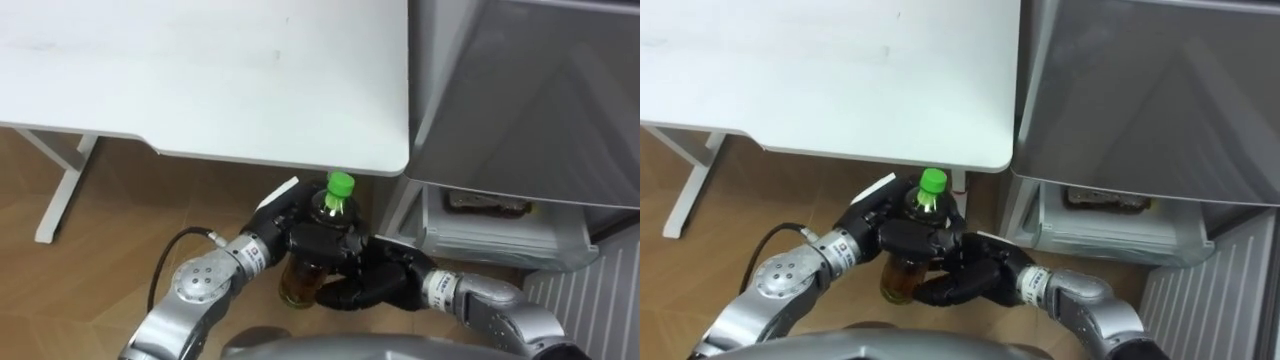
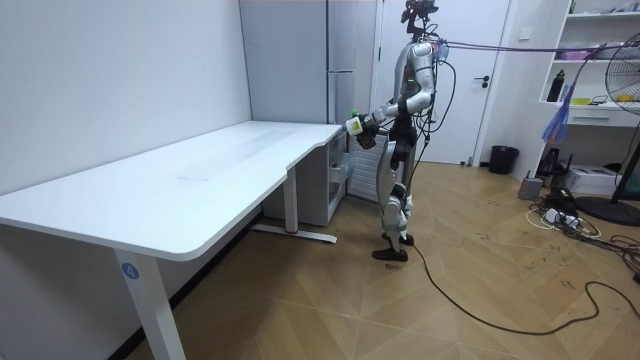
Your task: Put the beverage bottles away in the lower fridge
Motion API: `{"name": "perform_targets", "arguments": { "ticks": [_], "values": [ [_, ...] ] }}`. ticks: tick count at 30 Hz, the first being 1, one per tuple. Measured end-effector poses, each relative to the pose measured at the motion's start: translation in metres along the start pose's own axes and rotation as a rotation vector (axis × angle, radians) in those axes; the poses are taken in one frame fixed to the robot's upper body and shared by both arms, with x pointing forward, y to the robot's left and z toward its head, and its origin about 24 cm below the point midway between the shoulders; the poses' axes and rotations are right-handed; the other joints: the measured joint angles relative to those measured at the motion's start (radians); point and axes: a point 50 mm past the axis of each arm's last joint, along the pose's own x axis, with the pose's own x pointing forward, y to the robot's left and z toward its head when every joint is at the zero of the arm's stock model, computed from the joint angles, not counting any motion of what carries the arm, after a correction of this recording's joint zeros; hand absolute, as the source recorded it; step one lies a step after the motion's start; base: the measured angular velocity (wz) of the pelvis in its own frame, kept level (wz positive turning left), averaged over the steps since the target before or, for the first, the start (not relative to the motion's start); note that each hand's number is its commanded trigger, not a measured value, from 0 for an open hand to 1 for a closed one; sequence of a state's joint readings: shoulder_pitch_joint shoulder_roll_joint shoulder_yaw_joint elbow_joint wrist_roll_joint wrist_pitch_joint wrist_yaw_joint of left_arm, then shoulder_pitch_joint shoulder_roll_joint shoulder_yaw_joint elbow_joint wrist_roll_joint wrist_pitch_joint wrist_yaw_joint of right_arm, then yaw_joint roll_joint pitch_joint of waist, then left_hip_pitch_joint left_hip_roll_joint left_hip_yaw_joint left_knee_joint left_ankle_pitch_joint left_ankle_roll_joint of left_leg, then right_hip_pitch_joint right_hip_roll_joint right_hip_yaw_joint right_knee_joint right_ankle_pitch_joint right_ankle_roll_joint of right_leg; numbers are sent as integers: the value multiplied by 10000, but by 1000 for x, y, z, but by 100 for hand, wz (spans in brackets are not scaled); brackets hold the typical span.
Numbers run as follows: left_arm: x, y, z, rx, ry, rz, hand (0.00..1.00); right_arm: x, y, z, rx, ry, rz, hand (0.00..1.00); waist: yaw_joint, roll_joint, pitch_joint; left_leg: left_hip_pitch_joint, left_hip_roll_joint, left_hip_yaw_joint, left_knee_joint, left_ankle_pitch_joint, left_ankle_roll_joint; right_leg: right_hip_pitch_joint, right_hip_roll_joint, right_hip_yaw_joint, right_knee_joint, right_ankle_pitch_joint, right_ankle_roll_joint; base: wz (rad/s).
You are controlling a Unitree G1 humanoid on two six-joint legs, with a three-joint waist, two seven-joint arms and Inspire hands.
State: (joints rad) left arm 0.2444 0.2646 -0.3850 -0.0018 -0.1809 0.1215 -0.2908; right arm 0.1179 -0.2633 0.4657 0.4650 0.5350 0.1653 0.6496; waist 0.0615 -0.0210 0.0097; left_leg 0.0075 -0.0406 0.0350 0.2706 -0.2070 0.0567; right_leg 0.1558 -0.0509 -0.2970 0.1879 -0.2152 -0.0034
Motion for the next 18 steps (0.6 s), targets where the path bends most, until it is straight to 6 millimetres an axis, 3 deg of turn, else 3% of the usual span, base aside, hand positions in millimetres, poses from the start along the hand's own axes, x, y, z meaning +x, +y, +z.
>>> {"name": "perform_targets", "arguments": {
  "ticks": [8, 18],
  "values": [
    [-4, 16, 3, -73, -146, 1062, 100, 8, 13, 2, 1055, -752, 968, 0, -17, 25, 6, -69, -6, -29, 33, -1, 0, -19, 5, -56, -3, 0, 0, 1],
    [-3, 18, 3, -215, -202, 1291, 100, 9, 14, 2, 1291, -901, 978, 0, 144, 73, -12, -29, 44, 193, -28, 5, 8, -157, 10, 229, 11, 3, -1, -6]
  ]
}}
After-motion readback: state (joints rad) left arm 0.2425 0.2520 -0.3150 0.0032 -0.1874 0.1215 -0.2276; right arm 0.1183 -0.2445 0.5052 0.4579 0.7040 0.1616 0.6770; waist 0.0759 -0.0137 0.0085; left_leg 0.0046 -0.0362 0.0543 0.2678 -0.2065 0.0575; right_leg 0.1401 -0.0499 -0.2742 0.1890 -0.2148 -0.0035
